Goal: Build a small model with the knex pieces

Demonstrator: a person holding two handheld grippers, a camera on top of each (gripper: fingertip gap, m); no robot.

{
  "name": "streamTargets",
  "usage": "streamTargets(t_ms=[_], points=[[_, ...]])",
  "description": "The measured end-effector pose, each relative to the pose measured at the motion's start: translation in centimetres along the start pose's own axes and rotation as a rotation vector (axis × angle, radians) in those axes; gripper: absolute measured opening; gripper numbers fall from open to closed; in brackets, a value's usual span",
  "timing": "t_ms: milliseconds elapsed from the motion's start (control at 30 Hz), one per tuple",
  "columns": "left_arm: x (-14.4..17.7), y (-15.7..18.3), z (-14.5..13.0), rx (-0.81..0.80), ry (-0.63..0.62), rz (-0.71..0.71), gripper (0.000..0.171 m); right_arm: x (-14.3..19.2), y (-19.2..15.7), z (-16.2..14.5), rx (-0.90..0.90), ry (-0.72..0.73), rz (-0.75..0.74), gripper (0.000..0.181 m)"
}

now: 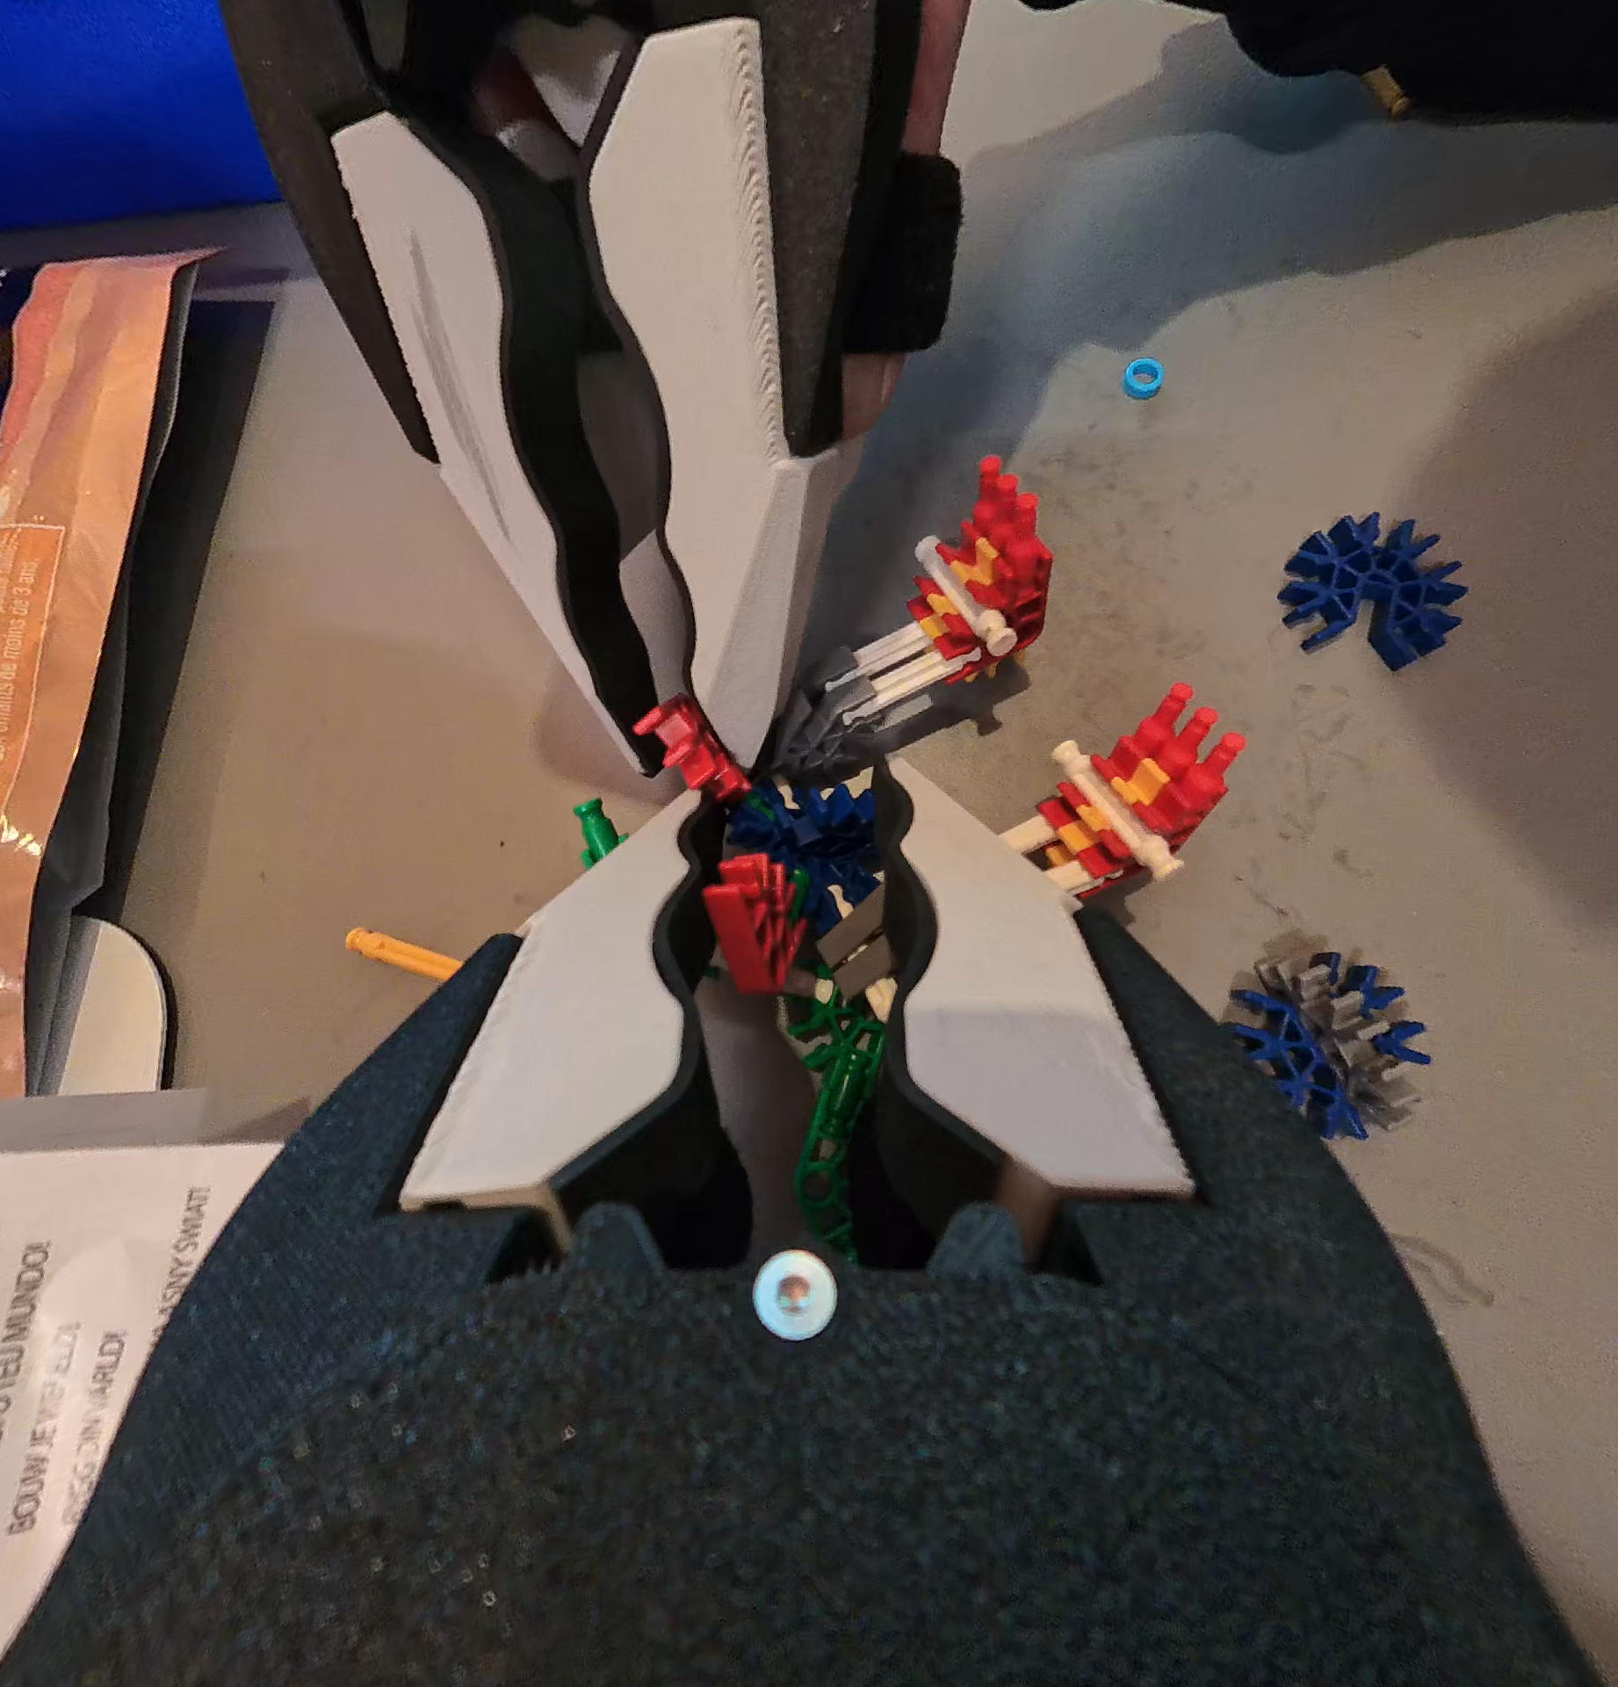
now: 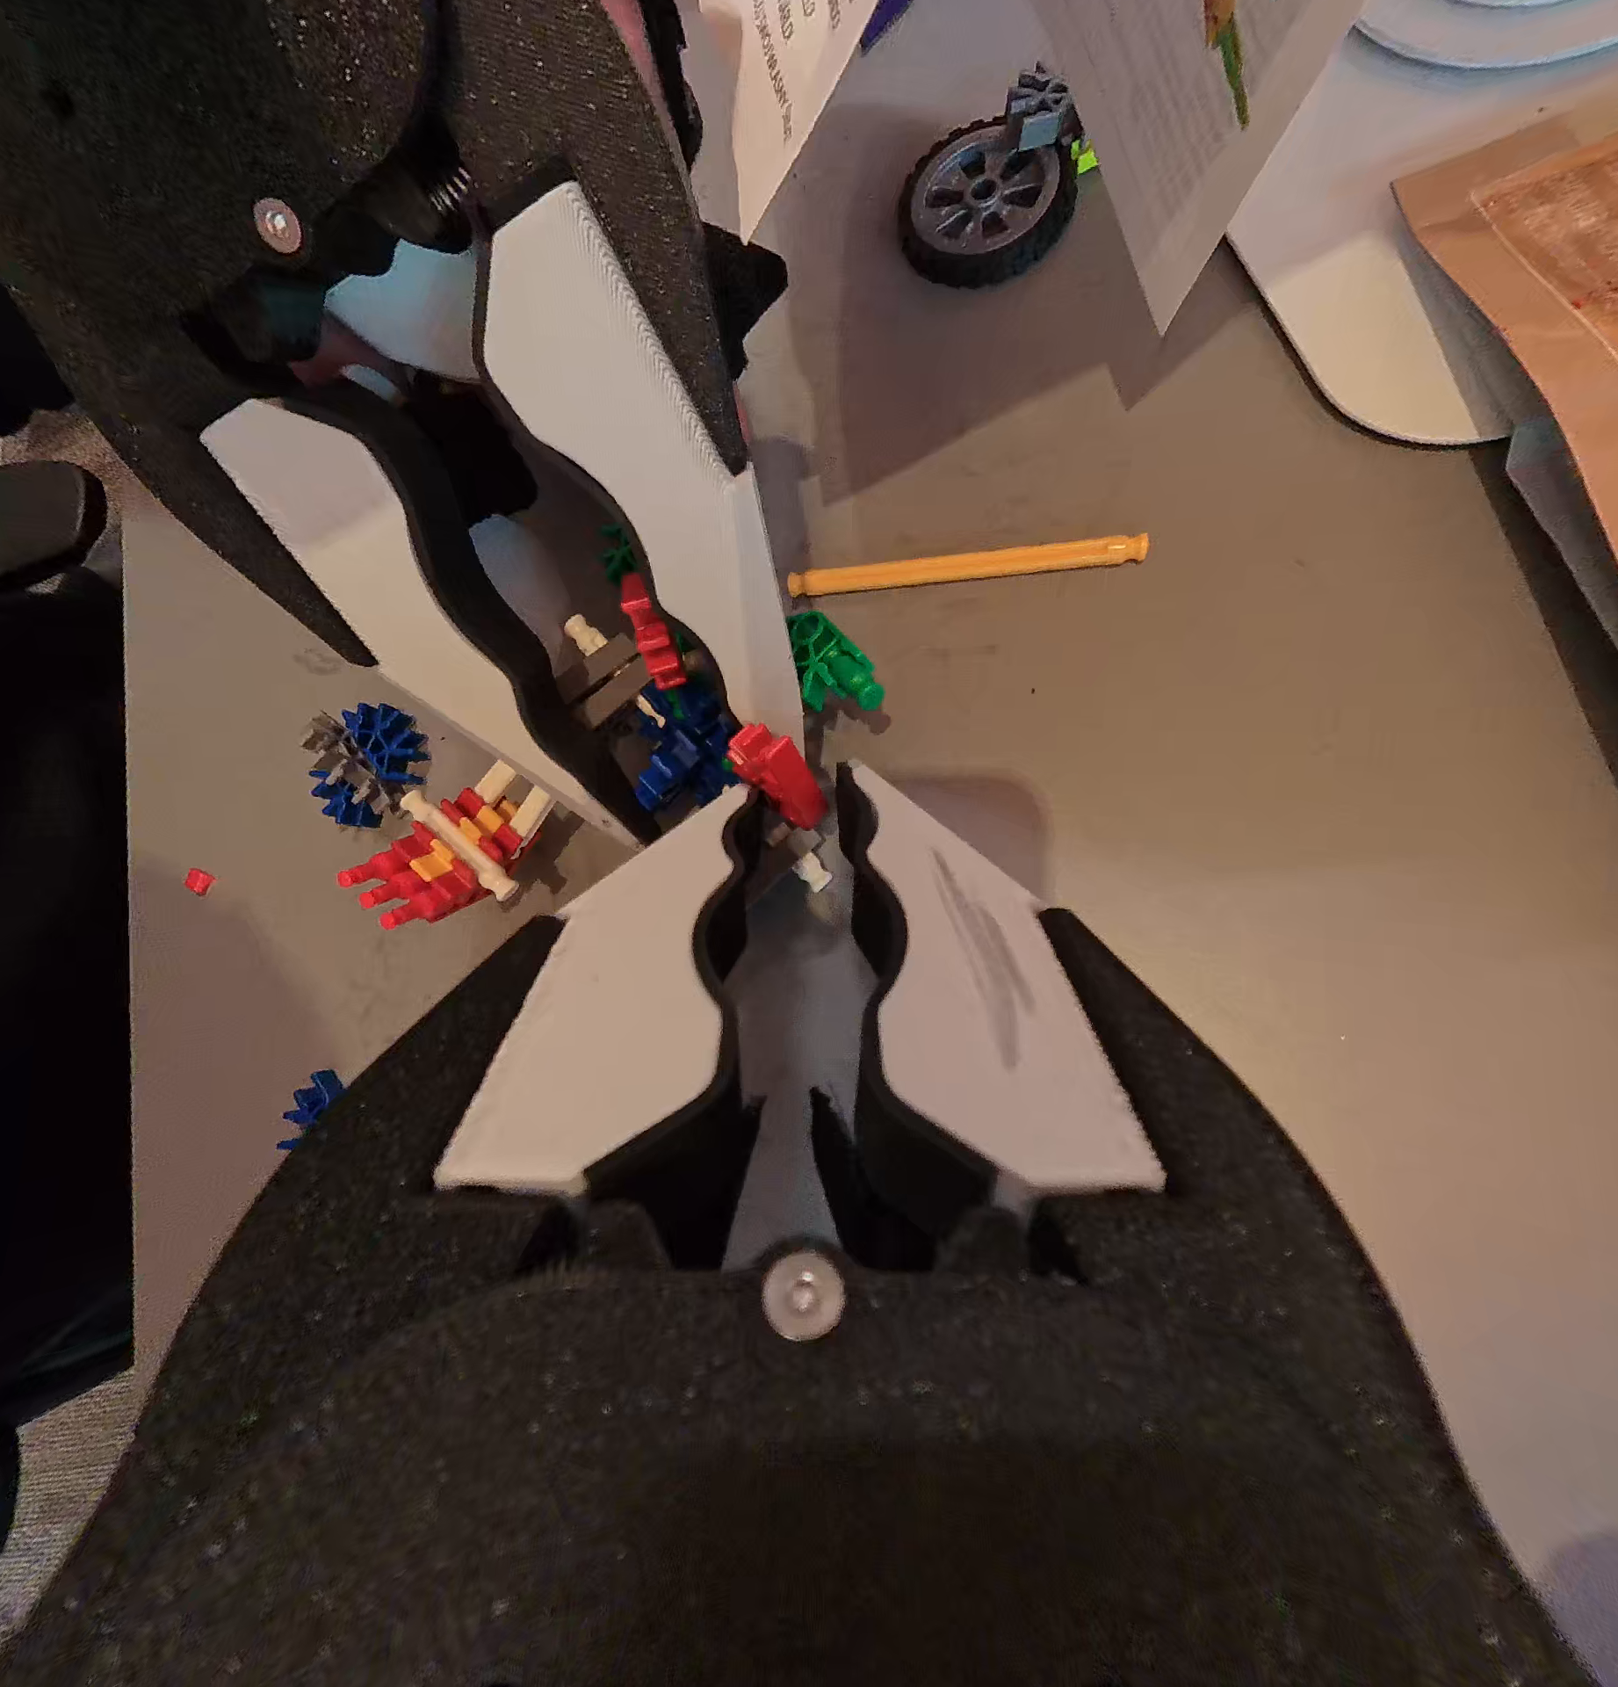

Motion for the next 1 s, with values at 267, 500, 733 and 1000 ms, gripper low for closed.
streamTargets(t_ms=[267, 500, 733, 1000], points=[[-0.5, -0.1, 0.5, -0.026, 0.001, -0.015, 0.026, -0.4, 0.2, -0.1, 0.040, 0.012, 0.096, 0.014], [-0.3, -0.7, -0.1, -0.023, 0.042, -0.111, 0.027, -0.4, 0.6, -0.7, 0.026, 0.058, 0.180, 0.017], [-0.4, -0.9, -0.4, -0.006, 0.081, -0.158, 0.028, 0.0, 0.5, -1.3, 0.042, 0.075, 0.216, 0.017], [-0.5, -0.8, -0.3, 0.001, 0.097, -0.172, 0.028, 0.8, 0.5, -1.6, 0.060, 0.108, 0.217, 0.006]])
Point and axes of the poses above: each gripper's, where its closed fingertips meet, x back along the fingers, z out of its top, y = z × x across the jaws, the point moved 10 cm from there along x, back along the fingers, and after that the axes turned 10 degrees about z, right-handed, at the moved point
